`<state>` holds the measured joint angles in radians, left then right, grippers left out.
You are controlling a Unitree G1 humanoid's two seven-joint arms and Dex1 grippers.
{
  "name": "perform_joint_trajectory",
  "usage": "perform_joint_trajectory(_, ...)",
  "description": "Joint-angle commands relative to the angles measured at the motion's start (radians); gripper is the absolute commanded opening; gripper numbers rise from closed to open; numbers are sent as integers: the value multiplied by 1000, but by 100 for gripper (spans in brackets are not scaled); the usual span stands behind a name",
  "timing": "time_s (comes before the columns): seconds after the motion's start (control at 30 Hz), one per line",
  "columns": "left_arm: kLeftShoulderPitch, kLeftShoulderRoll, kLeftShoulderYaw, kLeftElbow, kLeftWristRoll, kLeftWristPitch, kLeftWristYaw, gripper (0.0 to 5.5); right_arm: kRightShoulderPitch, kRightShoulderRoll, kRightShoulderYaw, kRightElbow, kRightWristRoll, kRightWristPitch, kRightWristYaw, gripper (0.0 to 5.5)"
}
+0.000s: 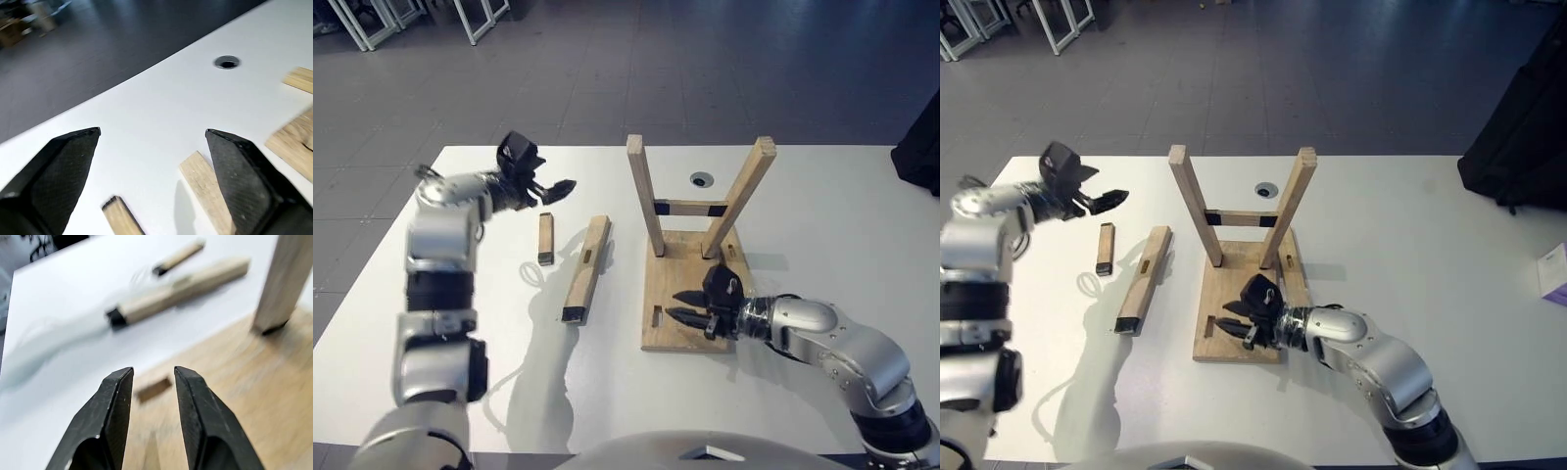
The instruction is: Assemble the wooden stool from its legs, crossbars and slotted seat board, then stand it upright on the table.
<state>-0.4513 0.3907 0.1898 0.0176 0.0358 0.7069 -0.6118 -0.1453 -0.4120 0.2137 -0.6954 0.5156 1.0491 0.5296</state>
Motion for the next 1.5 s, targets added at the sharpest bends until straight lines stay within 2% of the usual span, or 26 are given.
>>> perform_joint_trajectory(0.03, 234, -305, 157, -303, 85, 188, 420, 398, -108, 109, -94, -63, 63, 120, -116, 151)
perform_joint_trajectory(0.23, 314, -329, 139, -313, 81, 202, 519, 398, -117, 100, -82, -68, 74, 167, -151, 151)
perform_joint_trajectory(0.43, 344, -303, 111, -222, 30, 162, 505, 398, -110, 94, -68, -71, 95, 176, -165, 151)
perform_joint_trajectory(0.67, 292, -246, 76, 115, 6, -6, 505, 398, -140, 83, -71, -40, 103, 170, -154, 151)
perform_joint_trajectory(0.8, 257, -248, 111, 252, -43, -72, 519, 323, -163, 84, -80, -23, 115, 173, -159, 151)
perform_joint_trajectory(1.13, 294, -262, 91, 453, -75, -227, 547, 160, -197, 75, -90, 8, 128, 179, -169, 151)
perform_joint_trajectory(1.17, 305, -266, 91, 450, -79, -247, 551, 132, -199, 80, -98, 15, 132, 188, -174, 174)
perform_joint_trajectory(1.3, 376, -286, 85, 351, -92, -369, 563, 131, -212, 110, -119, 43, 152, 218, -189, 258)
perform_joint_trajectory(1.33, 414, -297, 88, 244, -77, -453, 599, 131, -232, 119, -112, 58, 132, 199, -206, 277)
perform_joint_trajectory(1.4, 487, -305, 50, -35, -56, -592, 601, 131, -303, 168, -141, 116, 129, 184, -236, 281)
perform_joint_trajectory(1.47, 486, -287, -11, -283, -46, -616, 562, 131, -386, 237, -225, 182, 180, 197, -257, 281)
perform_joint_trajectory(1.5, 421, -260, -35, -387, -46, -591, 541, 131, -448, 283, -298, 228, 231, 213, -273, 281)
